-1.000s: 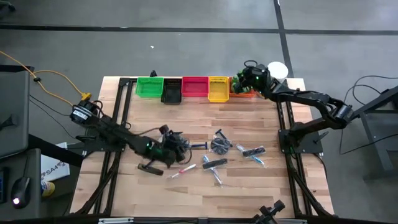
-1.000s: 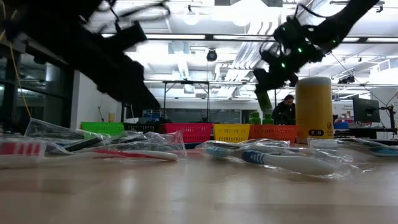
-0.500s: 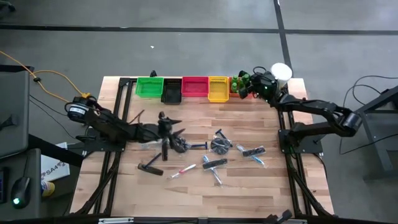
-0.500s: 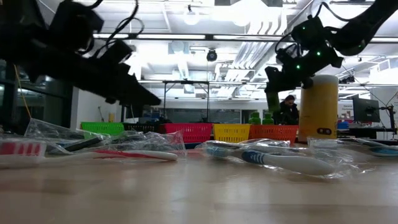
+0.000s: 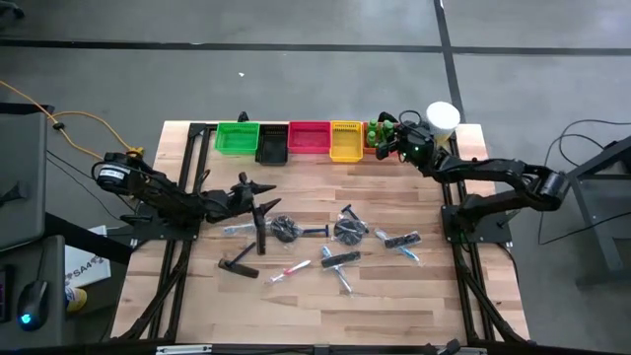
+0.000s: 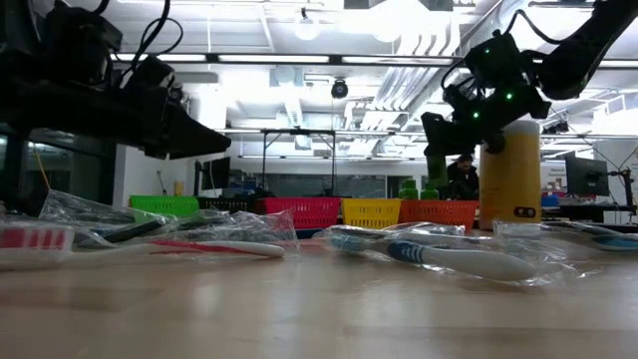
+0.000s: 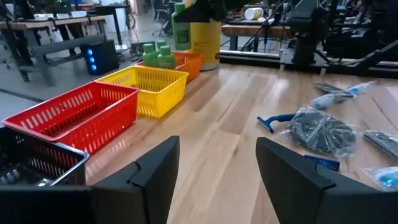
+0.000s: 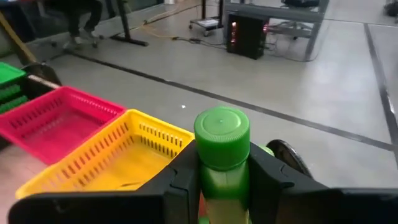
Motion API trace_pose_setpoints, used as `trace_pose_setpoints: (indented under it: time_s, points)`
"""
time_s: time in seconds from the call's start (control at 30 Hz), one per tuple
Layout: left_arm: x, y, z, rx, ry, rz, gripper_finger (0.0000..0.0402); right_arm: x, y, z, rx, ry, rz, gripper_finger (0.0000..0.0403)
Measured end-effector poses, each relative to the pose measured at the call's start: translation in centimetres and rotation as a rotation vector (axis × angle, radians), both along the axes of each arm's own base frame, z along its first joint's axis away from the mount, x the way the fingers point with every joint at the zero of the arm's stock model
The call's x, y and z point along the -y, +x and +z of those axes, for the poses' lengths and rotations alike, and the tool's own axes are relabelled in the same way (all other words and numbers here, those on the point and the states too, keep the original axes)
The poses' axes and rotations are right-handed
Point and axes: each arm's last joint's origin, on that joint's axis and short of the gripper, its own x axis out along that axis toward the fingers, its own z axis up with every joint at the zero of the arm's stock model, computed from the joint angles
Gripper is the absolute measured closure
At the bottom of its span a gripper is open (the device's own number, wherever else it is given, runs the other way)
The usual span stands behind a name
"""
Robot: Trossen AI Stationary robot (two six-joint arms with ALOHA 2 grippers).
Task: Pick & Place Travel size toiletries
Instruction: Put the green shampoo bottle into the orange basket
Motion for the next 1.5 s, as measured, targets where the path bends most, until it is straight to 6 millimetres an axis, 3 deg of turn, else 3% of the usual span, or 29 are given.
trace_pose_setpoints:
  time_s: [0.17, 0.53, 0.9, 1.07, 1.5]
  points:
    - [0.0, 0.0, 0.0, 0.001, 0.003, -0.002, 0.019, 0.5, 0.3, -0.6, 0.0, -0.018, -0.026, 0.0322]
    - [0.0, 0.0, 0.0, -0.005, 0.016, -0.004, 0.019, 0.2, 1.1, 0.4, 0.097, -0.049, -0.051, 0.0322]
    - [0.0, 0.0, 0.0, -0.006, 0.016, -0.006, 0.019, -3.2, 3.5, 0.9, 0.08, -0.057, -0.159, 0.0322]
    - [0.0, 0.0, 0.0, -0.006, 0.017, -0.006, 0.019, -3.7, 4.0, -0.3, 0.054, -0.068, -0.291, 0.0322]
    - [0.0, 0.0, 0.0, -0.005, 0.014, -0.006, 0.019, -0.5, 4.3, -5.0, 0.083, -0.04, -0.442, 0.0318]
